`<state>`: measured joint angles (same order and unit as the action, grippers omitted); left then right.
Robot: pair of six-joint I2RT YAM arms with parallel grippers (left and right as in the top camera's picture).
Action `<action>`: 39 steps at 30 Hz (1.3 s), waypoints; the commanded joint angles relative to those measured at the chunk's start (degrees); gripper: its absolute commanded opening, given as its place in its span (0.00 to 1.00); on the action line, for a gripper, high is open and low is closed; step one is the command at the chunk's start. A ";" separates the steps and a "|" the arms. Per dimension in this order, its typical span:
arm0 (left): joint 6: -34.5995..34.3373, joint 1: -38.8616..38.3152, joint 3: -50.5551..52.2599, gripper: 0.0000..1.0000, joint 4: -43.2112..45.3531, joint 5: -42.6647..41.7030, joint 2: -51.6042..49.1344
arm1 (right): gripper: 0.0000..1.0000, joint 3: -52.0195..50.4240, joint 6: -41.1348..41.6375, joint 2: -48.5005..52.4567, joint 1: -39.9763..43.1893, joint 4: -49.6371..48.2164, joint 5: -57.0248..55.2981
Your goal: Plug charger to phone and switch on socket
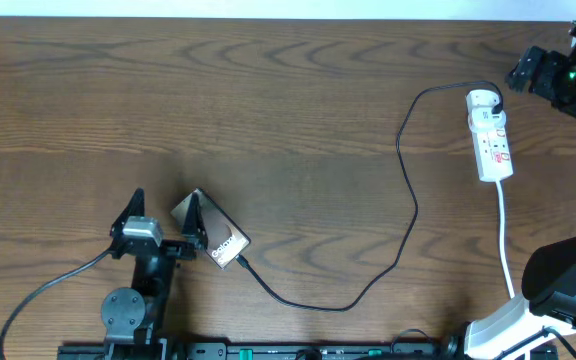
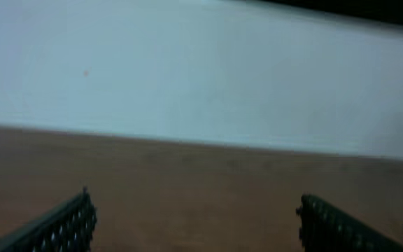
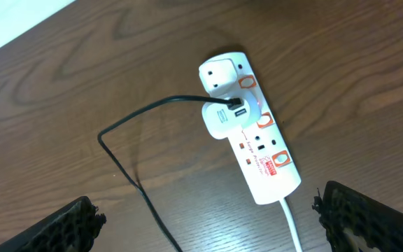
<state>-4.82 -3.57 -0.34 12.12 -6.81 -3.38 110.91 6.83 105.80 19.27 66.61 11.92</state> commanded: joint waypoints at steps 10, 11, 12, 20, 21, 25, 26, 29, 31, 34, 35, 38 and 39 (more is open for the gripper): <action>0.50 6.82 0.09 0.90 -15.74 -1.33 3.30 | 0.99 -0.02 0.42 0.28 -0.17 0.07 -0.24; 0.50 6.84 0.09 0.90 -15.69 -1.31 3.28 | 0.99 -0.02 0.42 0.28 -0.17 0.07 -0.24; 0.52 6.84 0.09 0.90 -15.65 -1.31 3.28 | 0.99 -0.02 0.42 0.28 -0.17 0.07 -0.24; 0.50 6.82 0.09 0.90 -15.65 -1.31 3.15 | 0.99 -0.02 0.42 0.28 -0.17 0.07 -0.24; 0.50 6.82 0.09 0.90 -15.65 -1.31 3.15 | 0.99 -0.02 0.42 0.28 -0.17 0.07 -0.24; 0.50 6.82 0.09 0.90 -15.65 -1.31 3.15 | 0.99 -0.02 0.42 0.28 -0.17 0.07 -0.24; 0.50 6.82 0.09 0.90 -15.65 -1.31 3.15 | 0.99 -0.02 0.42 0.28 -0.17 0.07 -0.24; 0.50 6.82 0.09 0.90 -15.65 -1.31 3.15 | 0.99 -0.02 0.42 0.28 -0.17 0.07 -0.24; 0.52 6.82 0.09 0.90 -15.65 -1.31 3.15 | 0.99 -0.02 0.42 0.28 -0.17 0.07 -0.24; 0.52 6.82 0.09 0.90 -15.63 -1.31 3.15 | 0.99 -0.02 0.42 0.28 -0.17 0.07 -0.24; 0.52 6.82 0.09 0.90 -15.65 -1.31 3.15 | 0.99 -0.02 0.42 0.28 -0.17 0.07 -0.24; 0.52 6.82 0.09 0.90 -15.65 -1.31 3.15 | 0.99 -0.02 0.42 0.28 -0.17 0.07 -0.24; 0.52 6.82 0.09 0.90 -15.65 -1.31 3.15 | 0.99 -0.02 0.42 0.28 -0.17 0.07 -0.24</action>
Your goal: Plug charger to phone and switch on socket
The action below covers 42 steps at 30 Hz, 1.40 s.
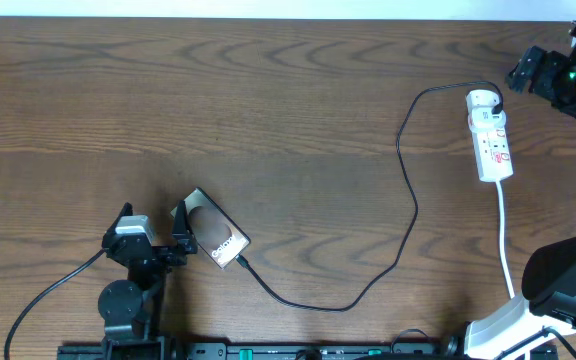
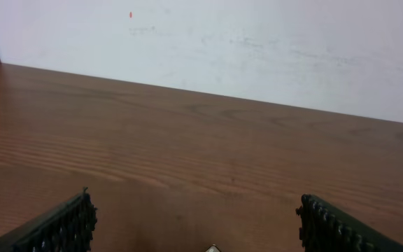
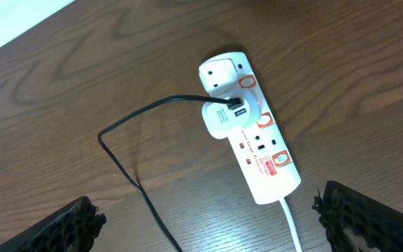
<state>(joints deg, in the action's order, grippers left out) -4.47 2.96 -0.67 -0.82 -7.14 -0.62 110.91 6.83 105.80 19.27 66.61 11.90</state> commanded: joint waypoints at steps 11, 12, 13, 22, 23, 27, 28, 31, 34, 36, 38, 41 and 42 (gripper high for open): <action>0.15 0.28 0.42 0.90 -2.71 -0.98 0.39 | 0.99 -0.02 0.42 0.15 -0.17 0.07 -0.22; 0.15 0.28 0.42 0.90 -2.71 -0.98 0.39 | 0.99 -0.02 0.42 0.04 -0.20 0.07 -0.22; 0.17 0.28 0.42 0.90 -2.71 -0.98 0.39 | 0.99 -0.02 0.42 -0.09 -0.17 0.07 -0.24; 0.15 0.28 0.42 0.90 -2.71 -0.98 0.39 | 0.99 -1.55 0.42 -11.08 -3.63 -7.50 -0.22; 0.15 0.28 0.42 0.90 -2.71 -0.98 0.39 | 0.99 -2.40 0.39 -12.63 -4.39 -9.64 -0.26; 0.15 0.28 0.42 0.90 -2.71 -0.98 0.39 | 0.99 -9.66 0.35 -20.31 -8.72 -20.50 -1.11; 0.17 0.28 0.42 0.90 -2.71 -0.98 0.39 | 0.99 -12.66 0.35 -22.51 -10.08 -24.02 -1.51; 0.15 0.28 0.42 0.90 -2.71 -0.98 0.39 | 0.99 -22.34 0.35 -28.63 -13.53 -34.07 -2.91; 0.15 0.28 0.42 0.90 -2.71 -0.98 0.39 | 0.99 -38.80 0.35 -38.10 -17.33 -47.34 -4.59; 0.15 0.28 0.42 0.90 -2.71 -0.98 0.39 | 0.99 -48.28 0.37 -43.28 -18.38 -54.31 -4.72; 0.15 0.28 0.42 0.90 -2.71 -0.98 0.39 | 0.99 -57.83 0.39 -48.52 -18.82 -60.61 -4.70; 0.17 0.28 0.42 0.90 -2.71 -0.98 0.39 | 0.99 -76.59 0.37 -59.32 -18.84 -74.14 -4.76; 0.15 0.28 0.42 0.90 -2.71 -0.98 0.39 | 0.99 -81.24 0.37 -62.14 -18.84 -78.07 -5.03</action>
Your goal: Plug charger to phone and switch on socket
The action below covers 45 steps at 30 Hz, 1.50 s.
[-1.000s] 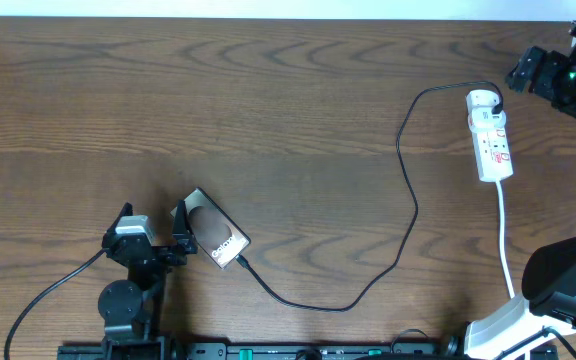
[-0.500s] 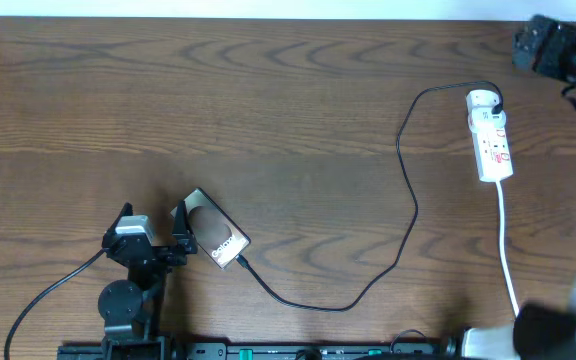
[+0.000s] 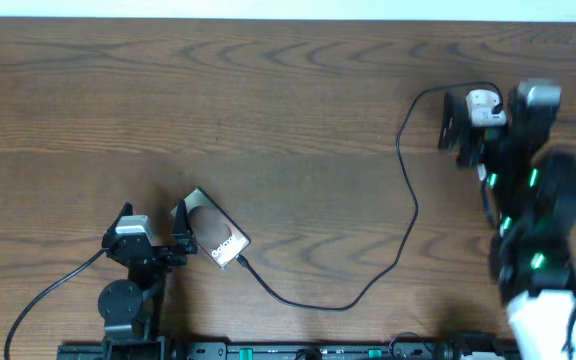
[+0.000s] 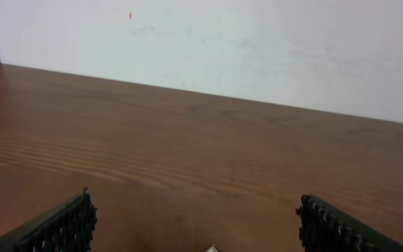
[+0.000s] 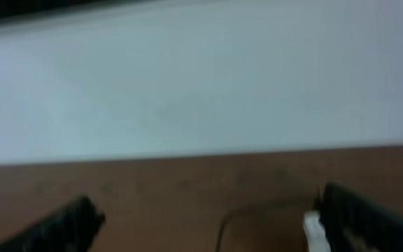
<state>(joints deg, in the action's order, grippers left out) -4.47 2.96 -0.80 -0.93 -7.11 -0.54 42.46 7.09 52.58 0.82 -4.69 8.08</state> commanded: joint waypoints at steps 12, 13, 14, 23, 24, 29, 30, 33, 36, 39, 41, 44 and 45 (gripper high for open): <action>0.15 0.28 0.55 0.90 -2.60 -1.01 0.31 | 0.99 -42.16 0.07 -34.27 -0.39 -16.52 -4.42; 0.17 0.28 0.55 0.90 -2.60 -1.01 0.31 | 0.99 -42.14 0.13 -36.63 -0.39 -13.29 -4.79; 0.15 0.28 0.55 0.90 -2.60 -1.01 0.31 | 0.99 -42.14 0.11 -38.29 -0.39 -11.41 -5.20; 0.17 0.28 0.55 0.90 -2.60 -1.01 0.31 | 0.99 -42.14 0.11 -51.93 -0.42 6.45 -7.61; 0.17 0.28 0.55 0.90 -2.60 -1.01 0.31 | 0.99 -42.14 0.11 -51.58 -0.39 6.78 -7.56; 0.17 0.28 0.55 0.90 -2.60 -1.01 0.31 | 0.99 -42.14 0.11 -52.30 -0.44 9.01 -7.58; 0.15 0.28 0.55 0.90 -2.60 -1.01 0.31 | 0.99 -42.14 0.11 -52.30 -0.44 9.03 -7.63; 0.17 0.28 0.55 0.90 -2.60 -1.01 0.31 | 0.99 -42.14 0.09 -52.30 -0.44 9.05 -7.72; 0.17 0.28 0.55 0.90 -2.60 -1.01 0.31 | 0.99 -42.14 -0.59 -52.30 -0.46 9.07 -7.45; 0.17 0.28 0.55 0.90 -2.60 -1.01 0.31 | 0.99 -42.16 -5.27 -52.30 -0.74 8.96 -5.90; 0.17 0.28 0.55 0.90 -2.60 -1.01 0.31 | 0.99 -42.16 -8.04 -52.30 -1.40 8.96 -5.97; 0.17 0.28 0.55 0.90 -2.60 -1.01 0.31 | 0.99 -42.16 -9.73 -52.30 -2.43 9.01 -6.03; 0.17 0.28 0.55 0.90 -2.58 -1.01 0.31 | 0.99 -42.16 -9.51 -52.30 -2.43 8.98 -6.01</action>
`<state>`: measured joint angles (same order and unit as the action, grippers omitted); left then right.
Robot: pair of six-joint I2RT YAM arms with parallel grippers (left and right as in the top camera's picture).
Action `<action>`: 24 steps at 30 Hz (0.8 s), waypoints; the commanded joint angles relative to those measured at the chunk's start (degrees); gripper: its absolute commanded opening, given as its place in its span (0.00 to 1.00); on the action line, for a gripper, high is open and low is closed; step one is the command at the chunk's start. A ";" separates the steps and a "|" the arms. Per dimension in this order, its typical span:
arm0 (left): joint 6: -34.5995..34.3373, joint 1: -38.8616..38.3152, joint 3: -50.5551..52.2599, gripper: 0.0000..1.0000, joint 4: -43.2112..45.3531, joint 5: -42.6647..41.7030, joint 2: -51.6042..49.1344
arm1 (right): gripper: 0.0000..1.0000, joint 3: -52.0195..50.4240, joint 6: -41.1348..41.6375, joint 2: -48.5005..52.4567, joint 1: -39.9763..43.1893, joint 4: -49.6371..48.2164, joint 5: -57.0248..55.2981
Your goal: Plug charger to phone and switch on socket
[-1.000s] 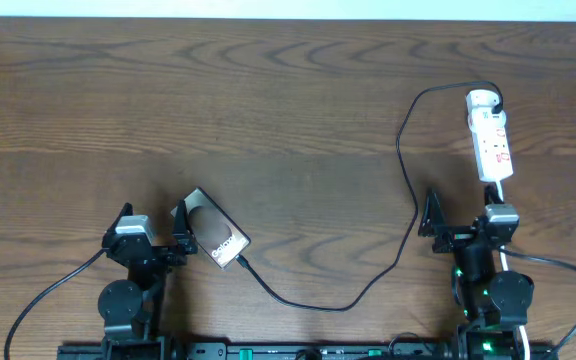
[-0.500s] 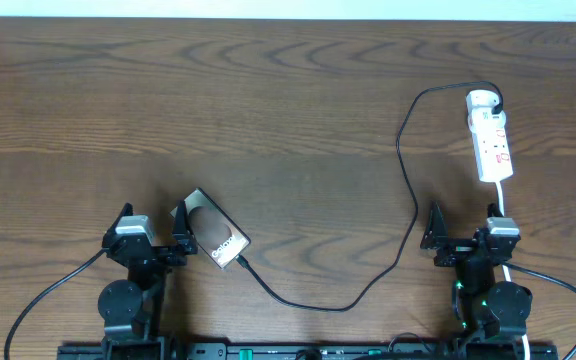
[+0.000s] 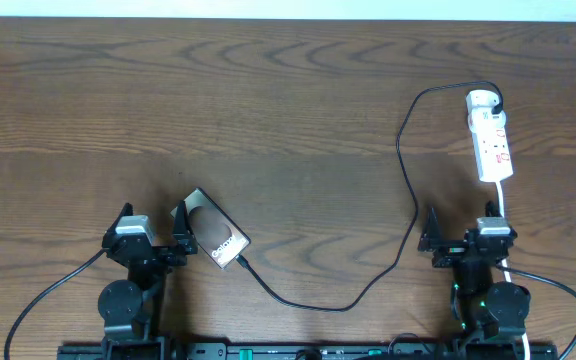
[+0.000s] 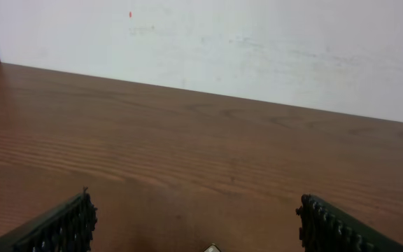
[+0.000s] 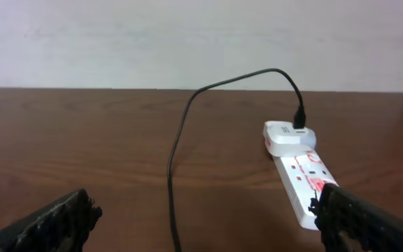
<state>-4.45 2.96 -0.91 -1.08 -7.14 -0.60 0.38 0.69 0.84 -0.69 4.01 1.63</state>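
The phone (image 3: 214, 232) lies face down at the front left, with the black charger cable (image 3: 408, 190) plugged into its lower corner. The cable runs right and back to a white adapter (image 3: 482, 100) on the white socket strip (image 3: 493, 148). My left gripper (image 3: 154, 228) stands open just left of the phone; only the phone's corner (image 4: 212, 248) shows between its fingers. My right gripper (image 3: 466, 232) is open at the front right, facing the strip (image 5: 306, 182) and the cable (image 5: 177, 161).
The strip's white lead (image 3: 503, 215) runs forward beside the right arm. A white wall (image 4: 201, 49) stands past the table's far edge. Bare brown wood (image 3: 268, 110) lies between phone and strip.
The right arm was stretched over the socket strip, blurred; now it is folded back at the table's front right, gripper open and facing the strip. The left arm, phone and cable are unchanged.
At first the right gripper hung open above the socket strip, and the left gripper stood by the phone. The left arm then drew back slightly and stayed. The right arm was over the strip, then at the front edge.
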 commanded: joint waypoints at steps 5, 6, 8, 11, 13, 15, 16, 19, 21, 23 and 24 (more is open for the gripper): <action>0.15 0.28 0.66 0.90 -2.45 -0.98 0.37 | 0.99 -0.09 -1.79 -0.57 -0.92 0.26 0.00; 0.15 0.28 0.66 0.90 -2.45 -0.98 0.37 | 0.99 -0.07 -1.81 -0.57 -0.92 0.26 0.00; 0.15 0.28 0.66 0.90 -2.45 -0.98 0.37 | 0.99 -0.07 -1.81 -0.57 -0.92 0.26 -0.02; 0.15 0.28 0.66 0.90 -2.45 -0.98 0.37 | 0.99 -0.07 -1.79 -0.57 -0.92 0.26 0.00; 0.15 0.28 0.66 0.90 -2.43 -0.98 0.37 | 0.99 -0.07 -1.81 -0.57 -0.92 0.26 0.00; 0.15 0.28 0.66 0.90 -2.43 -0.98 0.37 | 0.99 -0.07 -1.79 -0.57 -0.92 0.26 0.00; 0.13 0.28 0.66 0.90 -2.45 -0.98 0.37 | 0.99 -0.07 -1.81 -0.57 -0.92 0.26 0.00; 0.13 0.28 0.66 0.90 -2.45 -0.98 0.37 | 0.99 -0.07 -1.81 -0.57 -0.92 0.26 0.00; 0.15 0.28 0.66 0.90 -2.45 -0.98 0.37 | 0.99 -0.07 -1.81 -0.57 -0.92 0.26 0.00; 0.15 0.28 0.66 0.90 -2.43 -0.98 0.37 | 0.99 -0.07 -1.79 -0.57 -0.92 0.26 0.00; 0.15 0.28 0.66 0.90 -2.45 -0.98 0.37 | 0.99 -0.07 -1.81 -0.57 -0.92 0.26 0.00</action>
<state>-4.45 2.96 -0.91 -1.08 -7.14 -0.60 0.38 -0.49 0.84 -1.26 4.01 1.67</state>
